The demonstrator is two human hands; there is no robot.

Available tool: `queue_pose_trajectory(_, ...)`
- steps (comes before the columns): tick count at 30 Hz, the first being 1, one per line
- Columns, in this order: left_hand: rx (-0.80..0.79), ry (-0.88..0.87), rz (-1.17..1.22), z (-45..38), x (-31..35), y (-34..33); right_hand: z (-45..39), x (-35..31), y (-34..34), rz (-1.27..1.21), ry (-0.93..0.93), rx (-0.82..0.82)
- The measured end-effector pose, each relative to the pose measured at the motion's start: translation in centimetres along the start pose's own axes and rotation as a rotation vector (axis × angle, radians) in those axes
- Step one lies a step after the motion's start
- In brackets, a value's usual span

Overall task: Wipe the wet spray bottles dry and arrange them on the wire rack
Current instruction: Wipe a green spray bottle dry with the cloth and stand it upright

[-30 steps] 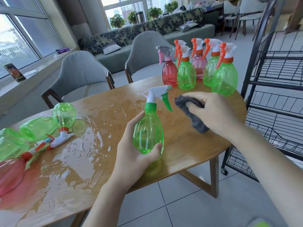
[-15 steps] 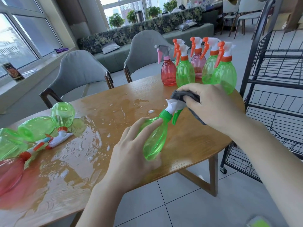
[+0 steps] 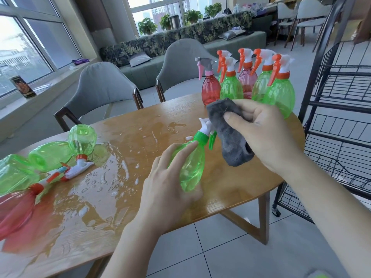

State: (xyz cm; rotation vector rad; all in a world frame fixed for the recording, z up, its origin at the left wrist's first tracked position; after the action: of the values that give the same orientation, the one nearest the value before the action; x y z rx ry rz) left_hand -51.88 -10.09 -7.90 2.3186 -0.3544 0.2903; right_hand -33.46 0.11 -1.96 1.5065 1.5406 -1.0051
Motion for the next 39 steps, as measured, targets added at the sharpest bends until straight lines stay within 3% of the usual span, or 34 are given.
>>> queue_pose_trajectory(3, 0.047, 0.096, 0.091, 0.2, -1.0, 0.1, 0.8, 2.7, -0.4, 0.013, -0.156, 0.068)
queue_pose_trajectory(8, 0.083, 0.21, 0.159, 0.5, -2.0, -0.4, 2.0, 6.6, -2.7, 0.144, -0.34, -0.029)
queue_pose_trajectory(20, 0.08, 0.083, 0.01, 0.6, -1.1, -0.2, 2.4, 7.0, -4.0, -0.219, -0.5, 0.035)
queue_pose_trajectory(25, -0.122, 0.147, 0.336, 0.5, -0.7, 0.4, 3.3, 6.5, -4.6, -0.288, -0.541, -0.011)
queue_pose_trajectory(28, -0.142, 0.21, 0.525, 0.7, -0.2, 1.0, 3.1, 6.7, -4.9, -0.278, -0.525, -0.032)
queue_pose_trajectory(31, -0.056, 0.205, 0.449, 0.8, 0.0, 0.8, 2.9, 7.1, -5.2, -0.255, -0.49, 0.002)
queue_pose_trajectory(35, 0.134, 0.1, 0.128, 1.6, 1.1, 0.0, 2.7, 7.2, -5.2, -0.264, -0.396, 0.099)
queue_pose_trajectory(39, 0.266, 0.088, -0.009, 2.4, 2.1, -0.5, 2.9, 6.9, -5.3, -0.281, -0.369, 0.06)
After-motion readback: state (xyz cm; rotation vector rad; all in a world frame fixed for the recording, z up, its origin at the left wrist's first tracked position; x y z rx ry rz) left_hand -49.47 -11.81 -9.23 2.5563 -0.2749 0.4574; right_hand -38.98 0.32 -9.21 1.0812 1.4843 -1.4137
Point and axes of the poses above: each hand's wrist, its own z-axis away from the middle knuckle, its own y-axis out of the back of the hand, x = y × z, the point moved 8 cm from there along -z, towards the middle knuckle, and after that the axes turned 15 degrees about x, right-handed, at the moved point
